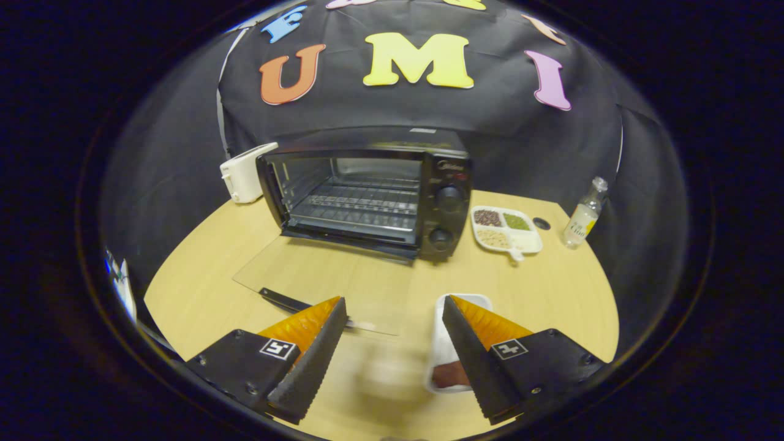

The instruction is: Open the toaster oven, put the food inside, and close the toaster oven door.

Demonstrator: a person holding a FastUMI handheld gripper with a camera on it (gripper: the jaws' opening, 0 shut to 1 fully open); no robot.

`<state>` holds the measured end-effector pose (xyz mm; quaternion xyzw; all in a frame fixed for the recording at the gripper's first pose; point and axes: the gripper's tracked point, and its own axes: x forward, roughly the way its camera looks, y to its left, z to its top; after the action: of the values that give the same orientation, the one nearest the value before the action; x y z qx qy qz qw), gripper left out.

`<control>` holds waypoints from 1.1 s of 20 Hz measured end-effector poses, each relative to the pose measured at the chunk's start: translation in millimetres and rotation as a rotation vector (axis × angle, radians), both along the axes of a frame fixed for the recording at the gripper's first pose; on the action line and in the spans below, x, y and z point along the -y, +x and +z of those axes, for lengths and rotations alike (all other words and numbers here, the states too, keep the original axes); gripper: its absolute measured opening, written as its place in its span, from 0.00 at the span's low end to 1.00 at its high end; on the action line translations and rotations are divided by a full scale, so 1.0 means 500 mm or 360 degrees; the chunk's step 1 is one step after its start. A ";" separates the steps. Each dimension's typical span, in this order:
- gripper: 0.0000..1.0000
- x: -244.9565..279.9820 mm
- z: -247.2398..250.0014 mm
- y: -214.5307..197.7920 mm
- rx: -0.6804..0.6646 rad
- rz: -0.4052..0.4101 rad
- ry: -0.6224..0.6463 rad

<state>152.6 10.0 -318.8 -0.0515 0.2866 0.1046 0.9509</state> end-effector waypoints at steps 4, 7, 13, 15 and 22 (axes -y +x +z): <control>1.00 0.141 0.000 0.010 -0.0073 0.0007 0.0069; 0.97 0.201 -0.038 0.003 -0.0201 0.0019 0.0166; 0.79 0.184 -0.115 -0.056 -0.0600 0.0111 0.0536; 0.70 0.171 -0.125 -0.071 -0.0710 0.0098 0.0679; 0.20 0.175 -0.122 -0.082 -0.0900 -0.0010 0.1098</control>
<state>111.7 -77.6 -379.9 0.3002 0.4838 0.2011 0.7971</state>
